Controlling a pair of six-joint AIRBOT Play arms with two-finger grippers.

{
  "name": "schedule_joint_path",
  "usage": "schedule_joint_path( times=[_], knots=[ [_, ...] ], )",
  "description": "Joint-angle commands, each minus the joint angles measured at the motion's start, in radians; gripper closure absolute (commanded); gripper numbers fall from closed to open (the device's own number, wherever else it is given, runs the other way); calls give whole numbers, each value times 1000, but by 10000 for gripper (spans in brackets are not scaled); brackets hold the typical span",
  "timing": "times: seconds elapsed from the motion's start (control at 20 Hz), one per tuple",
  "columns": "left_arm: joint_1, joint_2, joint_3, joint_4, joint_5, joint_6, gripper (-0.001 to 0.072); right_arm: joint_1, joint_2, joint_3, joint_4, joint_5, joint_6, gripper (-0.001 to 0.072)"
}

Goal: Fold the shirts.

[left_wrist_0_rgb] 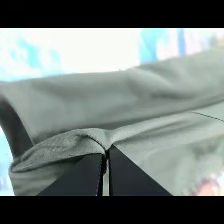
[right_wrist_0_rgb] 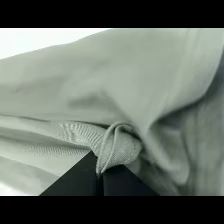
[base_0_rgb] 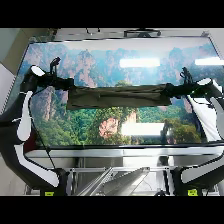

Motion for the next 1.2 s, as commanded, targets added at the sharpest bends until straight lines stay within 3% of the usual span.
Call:
schedule_joint_path(
  times=[0.0, 0.1, 0.3, 0.45, 0.8, 1.0, 1.05, 1.1, 1.15],
  knots=[
    [-9, -135, 131, 2, -42, -1, 691, 2, -41, 22, 5, -50, -35, 691],
    [-11, -177, 175, 3, -75, -10, 695, 2, -41, 40, -48, -50, -29, 691],
    [-12, -178, 187, 9, -27, -71, 709, 4, -39, 103, -224, -39, 112, 692],
    [-19, -176, 187, 58, -10, -114, 709, 13, -26, 145, -221, 1, 113, 692],
    [-60, -176, 187, 58, 45, -112, 708, 41, -31, 176, -344, -4, 113, 691],
    [-60, -176, 187, 55, 53, -113, 708, 42, -46, 176, -341, -17, 113, 669],
    [-61, -176, 187, 50, 50, -113, 693, 42, -45, 177, -339, -16, 113, 554],
    [-60, -175, 188, 45, 46, -114, 508, 42, -43, 183, -339, -4, 113, 448],
    [-60, -170, 188, 46, 42, -114, 411, 40, -37, 197, -343, 22, 113, 402]
  ],
)
